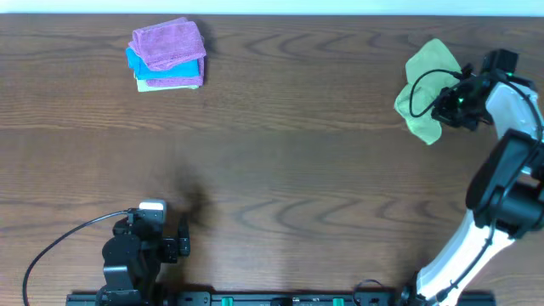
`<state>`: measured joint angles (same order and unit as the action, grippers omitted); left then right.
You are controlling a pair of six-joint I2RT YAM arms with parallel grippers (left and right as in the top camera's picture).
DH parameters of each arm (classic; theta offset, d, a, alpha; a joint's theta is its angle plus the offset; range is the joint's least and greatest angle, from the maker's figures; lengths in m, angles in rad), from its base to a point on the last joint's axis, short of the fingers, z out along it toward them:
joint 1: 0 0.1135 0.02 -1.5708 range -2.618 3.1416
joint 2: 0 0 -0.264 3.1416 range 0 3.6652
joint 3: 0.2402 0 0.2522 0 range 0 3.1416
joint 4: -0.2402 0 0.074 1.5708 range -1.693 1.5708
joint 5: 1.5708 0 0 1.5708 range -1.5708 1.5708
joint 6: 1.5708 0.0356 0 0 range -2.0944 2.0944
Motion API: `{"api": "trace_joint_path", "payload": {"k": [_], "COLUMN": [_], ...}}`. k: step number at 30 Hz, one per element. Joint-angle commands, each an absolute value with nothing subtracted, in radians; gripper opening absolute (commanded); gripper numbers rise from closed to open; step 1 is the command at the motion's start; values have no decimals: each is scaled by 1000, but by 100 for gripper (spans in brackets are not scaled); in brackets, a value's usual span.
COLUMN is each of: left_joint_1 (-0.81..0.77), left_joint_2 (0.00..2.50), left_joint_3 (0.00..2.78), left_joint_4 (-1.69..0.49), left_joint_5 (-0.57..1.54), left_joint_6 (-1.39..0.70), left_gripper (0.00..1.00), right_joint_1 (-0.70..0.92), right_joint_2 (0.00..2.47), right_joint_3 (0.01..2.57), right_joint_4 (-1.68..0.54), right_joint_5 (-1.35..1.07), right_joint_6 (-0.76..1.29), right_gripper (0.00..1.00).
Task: Fold the cloth
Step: 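Reach the right gripper to the crumpled green cloth and grasp it, then lift the green cloth with the right gripper and drag it toward center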
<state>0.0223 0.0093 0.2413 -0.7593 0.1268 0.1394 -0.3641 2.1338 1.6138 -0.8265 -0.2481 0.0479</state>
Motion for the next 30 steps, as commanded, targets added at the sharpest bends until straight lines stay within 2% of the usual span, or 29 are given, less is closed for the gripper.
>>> {"api": "trace_joint_path", "payload": {"k": [1,8,13,21,30], "left_joint_1": [19,19,19,19,19], "left_joint_2": [4,4,4,4,4], "left_joint_3": [242,242,242,242,242], "left_joint_4": [-760,-760,-760,-851,-886], "left_joint_5": [123,123,122,91,-67], "left_joint_6": [157,157,157,158,206], "left_gripper": [95,95,95,95,95], "right_joint_1": [-350,-239,-63,220,411], "right_joint_2": [2004,1850,1788,1765,1765], "right_joint_3": [1611,1611,1611,1647,1769], "right_joint_4": [-879,-1006,-1050,-1030,-905], "right_joint_5": [-289,-329,-345,-383,-532], "right_joint_6": [35,28,28,67,120], "right_gripper": [1,1,1,1,1]}}
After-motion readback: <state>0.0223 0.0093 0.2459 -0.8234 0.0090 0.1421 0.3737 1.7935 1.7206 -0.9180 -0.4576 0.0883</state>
